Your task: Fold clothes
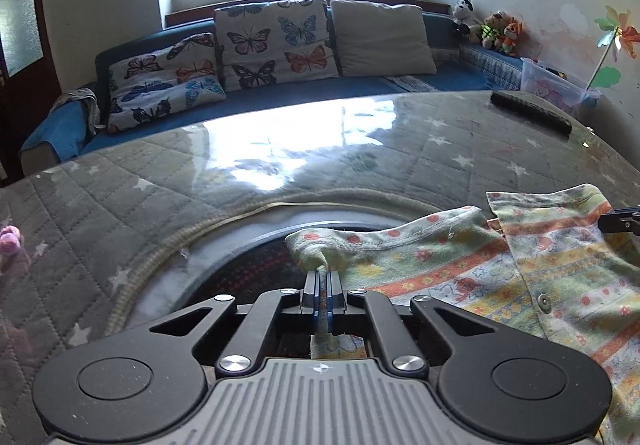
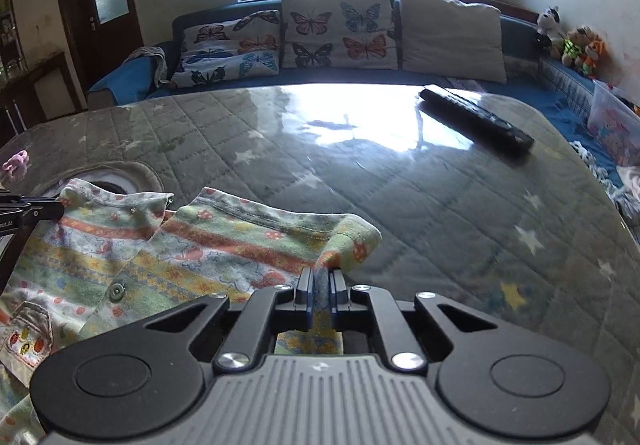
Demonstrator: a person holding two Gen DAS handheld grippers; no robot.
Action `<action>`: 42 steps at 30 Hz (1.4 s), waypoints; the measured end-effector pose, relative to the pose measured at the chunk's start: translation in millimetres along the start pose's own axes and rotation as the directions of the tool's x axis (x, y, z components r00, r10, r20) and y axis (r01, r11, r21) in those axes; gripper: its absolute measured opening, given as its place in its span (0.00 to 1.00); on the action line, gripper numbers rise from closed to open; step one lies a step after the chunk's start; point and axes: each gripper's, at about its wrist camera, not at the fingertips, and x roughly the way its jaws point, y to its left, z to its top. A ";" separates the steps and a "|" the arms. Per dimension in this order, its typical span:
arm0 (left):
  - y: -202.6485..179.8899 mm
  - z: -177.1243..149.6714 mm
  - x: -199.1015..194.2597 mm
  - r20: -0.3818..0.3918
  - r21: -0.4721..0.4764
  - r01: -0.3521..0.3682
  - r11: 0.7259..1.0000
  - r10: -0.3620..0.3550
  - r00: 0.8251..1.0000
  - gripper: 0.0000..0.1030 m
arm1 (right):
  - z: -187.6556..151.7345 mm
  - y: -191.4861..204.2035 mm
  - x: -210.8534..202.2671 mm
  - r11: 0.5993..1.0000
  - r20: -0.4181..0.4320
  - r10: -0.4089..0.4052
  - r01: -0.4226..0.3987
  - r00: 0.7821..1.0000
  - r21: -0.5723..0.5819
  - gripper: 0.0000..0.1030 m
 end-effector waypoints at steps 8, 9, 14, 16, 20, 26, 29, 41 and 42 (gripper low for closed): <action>31.5 8.2 16.1 -0.023 -0.017 -0.062 0.998 0.062 0.998 0.04 | 31.1 22.4 38.2 0.999 0.006 0.016 -0.015 1.000 -0.045 0.08; 33.9 8.4 18.8 -0.031 -0.021 -0.067 0.998 0.067 0.997 0.04 | 33.2 24.3 39.8 0.999 0.007 0.018 -0.017 1.000 -0.051 0.11; 32.8 3.9 14.0 -0.041 -0.025 -0.064 0.998 0.063 0.997 0.07 | 37.3 33.8 33.5 0.996 0.018 0.038 -0.036 0.999 -0.084 0.19; 28.8 1.2 5.6 -0.036 -0.018 -0.058 0.998 0.057 0.998 0.08 | 32.7 41.1 20.6 0.992 0.021 0.066 -0.064 0.998 -0.108 0.33; 12.4 -9.2 -18.5 -0.030 0.025 -0.013 1.000 0.013 0.999 0.10 | 19.2 61.1 -5.6 0.976 0.008 0.138 -0.135 0.990 -0.171 0.37; -14.8 -38.2 -57.9 -0.033 0.073 0.070 0.995 -0.068 0.997 0.13 | -16.5 91.2 -33.3 0.937 -0.050 0.228 -0.233 0.972 -0.261 0.43; -24.0 -55.9 -76.0 -0.037 0.086 0.100 0.991 -0.097 0.995 0.13 | -35.7 104.7 -44.7 0.914 -0.079 0.259 -0.271 0.963 -0.301 0.43; -41.3 -108.8 -122.0 -0.019 0.119 0.104 0.987 -0.102 0.995 0.17 | -88.6 118.8 -112.2 0.900 -0.063 0.303 -0.307 0.951 -0.308 0.43; -42.3 -111.9 -122.7 -0.021 0.120 0.101 0.988 -0.099 0.995 0.17 | -90.1 123.0 -118.7 0.894 -0.057 0.323 -0.324 0.945 -0.308 0.43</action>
